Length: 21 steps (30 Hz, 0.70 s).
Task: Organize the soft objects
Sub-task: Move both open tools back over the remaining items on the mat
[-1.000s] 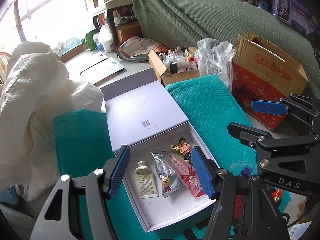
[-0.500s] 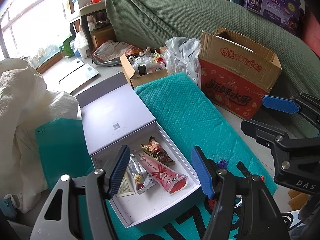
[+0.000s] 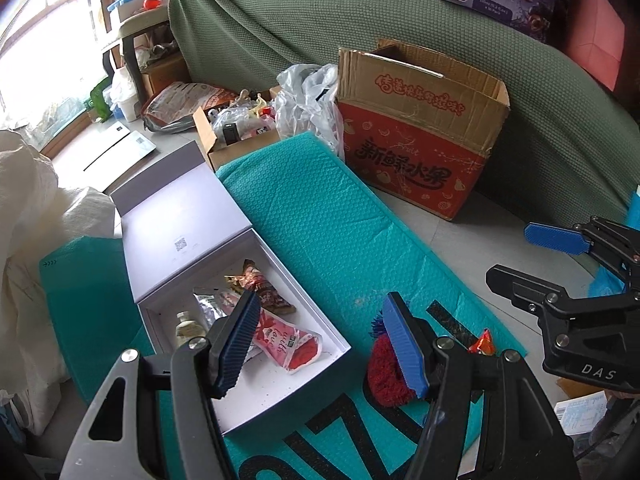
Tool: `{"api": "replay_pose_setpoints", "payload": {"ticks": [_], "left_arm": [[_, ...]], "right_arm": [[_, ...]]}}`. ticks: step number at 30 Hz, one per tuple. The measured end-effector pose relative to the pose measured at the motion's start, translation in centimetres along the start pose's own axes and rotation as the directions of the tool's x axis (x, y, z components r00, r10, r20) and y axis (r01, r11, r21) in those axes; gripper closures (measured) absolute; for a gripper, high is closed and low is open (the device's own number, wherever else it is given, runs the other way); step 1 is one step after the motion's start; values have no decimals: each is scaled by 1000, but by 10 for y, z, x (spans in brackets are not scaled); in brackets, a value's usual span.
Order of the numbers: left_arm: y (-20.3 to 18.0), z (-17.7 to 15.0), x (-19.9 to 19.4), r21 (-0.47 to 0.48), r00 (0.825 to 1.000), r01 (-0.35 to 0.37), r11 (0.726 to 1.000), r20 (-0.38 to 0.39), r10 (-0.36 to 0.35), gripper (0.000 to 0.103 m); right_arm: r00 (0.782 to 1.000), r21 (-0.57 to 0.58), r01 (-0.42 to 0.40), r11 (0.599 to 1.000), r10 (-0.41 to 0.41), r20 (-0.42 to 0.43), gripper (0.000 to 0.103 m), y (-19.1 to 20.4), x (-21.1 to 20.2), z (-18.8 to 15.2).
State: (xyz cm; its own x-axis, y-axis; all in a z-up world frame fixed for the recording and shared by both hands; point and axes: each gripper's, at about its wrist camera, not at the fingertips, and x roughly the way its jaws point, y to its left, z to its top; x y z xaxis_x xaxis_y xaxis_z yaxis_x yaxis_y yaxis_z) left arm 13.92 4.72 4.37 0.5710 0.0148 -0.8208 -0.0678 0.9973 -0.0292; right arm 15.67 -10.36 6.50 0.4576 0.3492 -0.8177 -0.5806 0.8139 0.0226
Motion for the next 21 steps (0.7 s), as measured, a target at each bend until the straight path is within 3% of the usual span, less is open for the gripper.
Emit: {"api": "replay_pose_setpoints", "payload": {"ticks": [11,21], "left_arm": [[-36,-20,24,60,994,68,996,-94,-62,40],[-58,-50,68,91,969,88,992,-241,-64,40]], "right_arm": [[997,62,8,998,-3,-83,36,-29,12,-44],[986,138,6,990,17,-165,36,-48,37,-88]]}}
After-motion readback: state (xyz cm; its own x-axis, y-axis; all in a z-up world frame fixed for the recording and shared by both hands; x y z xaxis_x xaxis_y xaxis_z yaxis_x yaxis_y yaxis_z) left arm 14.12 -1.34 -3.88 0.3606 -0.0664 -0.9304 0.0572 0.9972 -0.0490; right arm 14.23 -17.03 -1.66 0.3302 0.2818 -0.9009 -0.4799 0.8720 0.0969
